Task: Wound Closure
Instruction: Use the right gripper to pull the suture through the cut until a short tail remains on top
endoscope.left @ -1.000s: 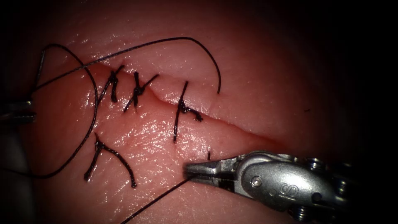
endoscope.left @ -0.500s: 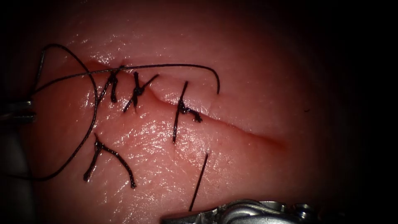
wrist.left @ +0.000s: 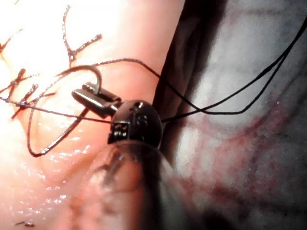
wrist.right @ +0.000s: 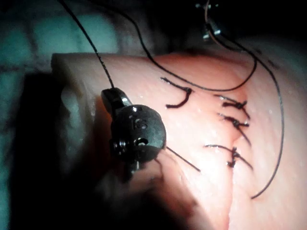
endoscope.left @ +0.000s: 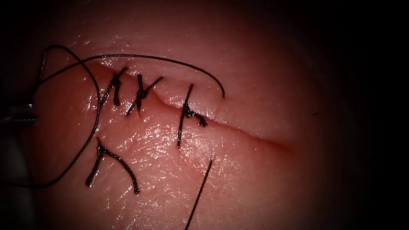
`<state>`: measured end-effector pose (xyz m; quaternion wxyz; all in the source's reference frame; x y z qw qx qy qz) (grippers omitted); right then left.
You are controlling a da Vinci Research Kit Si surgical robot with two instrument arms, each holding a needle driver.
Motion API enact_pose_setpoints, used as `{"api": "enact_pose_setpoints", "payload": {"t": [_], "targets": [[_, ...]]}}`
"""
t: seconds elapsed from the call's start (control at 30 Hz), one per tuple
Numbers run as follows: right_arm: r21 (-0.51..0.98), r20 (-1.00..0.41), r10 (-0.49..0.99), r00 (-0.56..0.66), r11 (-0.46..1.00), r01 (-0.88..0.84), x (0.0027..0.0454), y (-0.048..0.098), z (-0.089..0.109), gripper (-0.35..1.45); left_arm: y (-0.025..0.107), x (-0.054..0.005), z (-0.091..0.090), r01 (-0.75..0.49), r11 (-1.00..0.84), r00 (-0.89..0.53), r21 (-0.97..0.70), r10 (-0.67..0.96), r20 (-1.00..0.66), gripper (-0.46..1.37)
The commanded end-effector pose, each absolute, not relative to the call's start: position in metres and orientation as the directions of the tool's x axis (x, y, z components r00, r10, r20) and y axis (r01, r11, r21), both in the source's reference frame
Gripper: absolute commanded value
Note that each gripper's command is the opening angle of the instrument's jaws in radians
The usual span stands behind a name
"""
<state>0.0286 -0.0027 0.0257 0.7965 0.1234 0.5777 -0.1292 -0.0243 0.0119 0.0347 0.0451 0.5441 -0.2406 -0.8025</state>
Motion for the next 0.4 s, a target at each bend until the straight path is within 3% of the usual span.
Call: {"api": "enact_pose_setpoints", "payload": {"t": [0.03,0.4], "targets": [[0.047,-0.953,-0.063,0.298,0.936,0.349,0.0287,-0.0027,0.0259,-0.35,0.0118,-0.0243,0.0347,-0.179,-0.884,-0.404,0.432,-0.334,-0.852,-0.35],[0.047,-0.952,-0.065,0.299,0.935,0.352,0.0289,-0.0027,0.026,-0.35,0.0118,-0.0243,0.0347,-0.18,-0.884,-0.404,0.432,-0.334,-0.852,-0.35]]}}
